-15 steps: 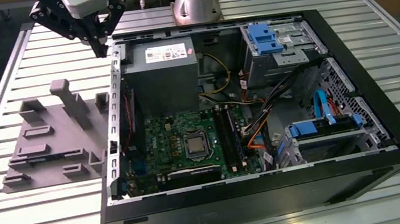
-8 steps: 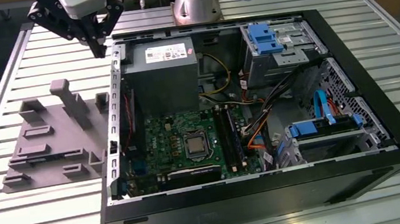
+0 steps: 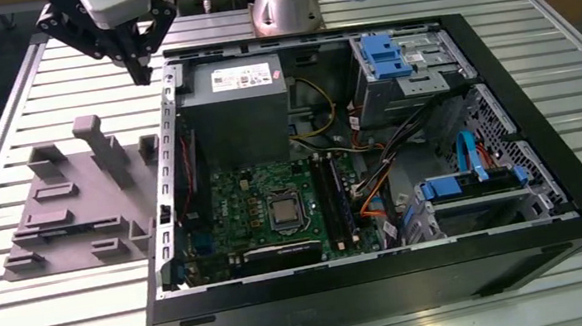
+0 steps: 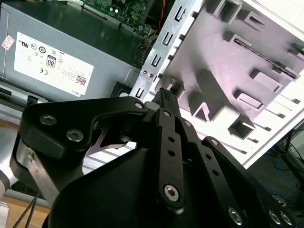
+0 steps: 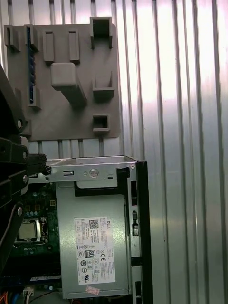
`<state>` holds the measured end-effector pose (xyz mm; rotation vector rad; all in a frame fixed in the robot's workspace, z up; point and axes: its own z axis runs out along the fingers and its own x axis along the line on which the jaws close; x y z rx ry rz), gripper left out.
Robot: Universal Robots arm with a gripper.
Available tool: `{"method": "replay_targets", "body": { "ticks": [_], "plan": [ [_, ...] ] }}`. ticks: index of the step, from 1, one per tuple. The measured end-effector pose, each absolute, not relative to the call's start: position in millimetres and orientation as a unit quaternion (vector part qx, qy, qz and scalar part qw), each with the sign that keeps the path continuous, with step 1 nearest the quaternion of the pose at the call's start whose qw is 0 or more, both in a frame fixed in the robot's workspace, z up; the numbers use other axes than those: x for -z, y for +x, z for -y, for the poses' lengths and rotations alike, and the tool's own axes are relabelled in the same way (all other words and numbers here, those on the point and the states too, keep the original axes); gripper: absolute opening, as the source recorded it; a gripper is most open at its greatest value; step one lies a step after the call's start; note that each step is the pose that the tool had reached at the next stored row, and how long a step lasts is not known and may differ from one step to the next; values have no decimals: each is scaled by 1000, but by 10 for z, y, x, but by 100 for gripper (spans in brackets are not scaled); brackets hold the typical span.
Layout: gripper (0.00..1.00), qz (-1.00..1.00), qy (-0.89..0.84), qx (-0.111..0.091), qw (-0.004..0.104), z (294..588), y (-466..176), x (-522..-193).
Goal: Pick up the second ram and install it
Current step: 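Reach for the second ram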
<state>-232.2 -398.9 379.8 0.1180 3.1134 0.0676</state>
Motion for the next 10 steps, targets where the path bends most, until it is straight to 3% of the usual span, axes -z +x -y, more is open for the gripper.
{"method": "replay_targets", "body": {
  "ticks": [10],
  "plan": [
    [11, -999, 38, -22, 13, 3989, -2420, -3783]
  ]
}}
